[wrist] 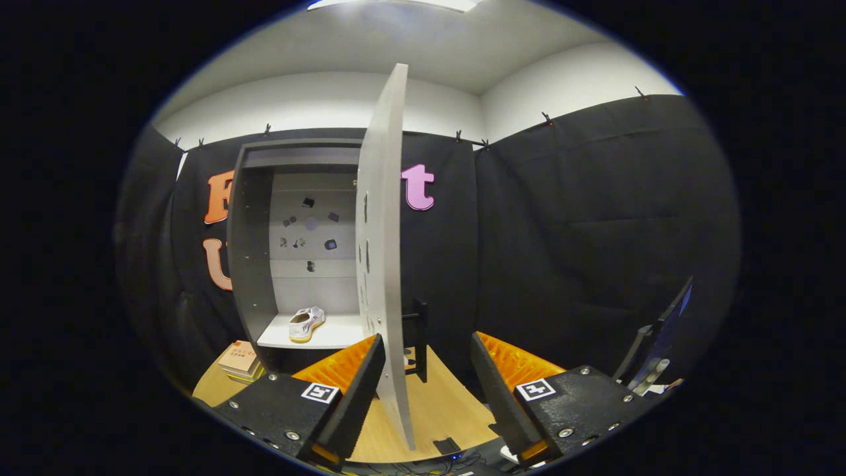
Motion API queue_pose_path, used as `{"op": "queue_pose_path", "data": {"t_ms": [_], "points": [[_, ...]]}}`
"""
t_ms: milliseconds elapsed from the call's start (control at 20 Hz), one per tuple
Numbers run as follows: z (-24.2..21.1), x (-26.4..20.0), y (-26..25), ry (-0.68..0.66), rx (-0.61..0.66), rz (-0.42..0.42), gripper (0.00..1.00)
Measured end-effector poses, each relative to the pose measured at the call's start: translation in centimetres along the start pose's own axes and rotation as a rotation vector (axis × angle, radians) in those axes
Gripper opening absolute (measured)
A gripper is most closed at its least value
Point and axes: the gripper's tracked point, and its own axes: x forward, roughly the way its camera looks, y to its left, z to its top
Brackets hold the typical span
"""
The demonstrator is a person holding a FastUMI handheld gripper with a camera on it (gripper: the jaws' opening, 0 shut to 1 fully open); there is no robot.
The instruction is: Open the shoe cabinet door, grab the shoes and put them into the shoe cabinet, then close the shoe cabinet door.
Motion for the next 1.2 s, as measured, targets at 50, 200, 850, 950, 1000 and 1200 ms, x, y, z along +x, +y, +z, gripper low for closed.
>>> {"op": "queue_pose_path", "data": {"t_ms": [50, 200, 850, 950, 1000, 1200], "points": [[-0.3, 0.7, -0.4, 0.008, 0.011, 0.001, 0.83], [-1.4, 2.8, -1.2, 0.030, 0.031, 0.003, 0.83], [-1.7, 4.5, 0.8, 0.009, -0.058, 0.030, 0.83], [-1.7, 3.7, 2.7, 0.017, -0.019, 0.081, 0.82], [-1.8, 3.2, 3.7, 0.022, 0.013, 0.115, 0.82], [-2.4, 2.5, 8.5, 0.004, 0.036, 0.237, 0.82]]}}
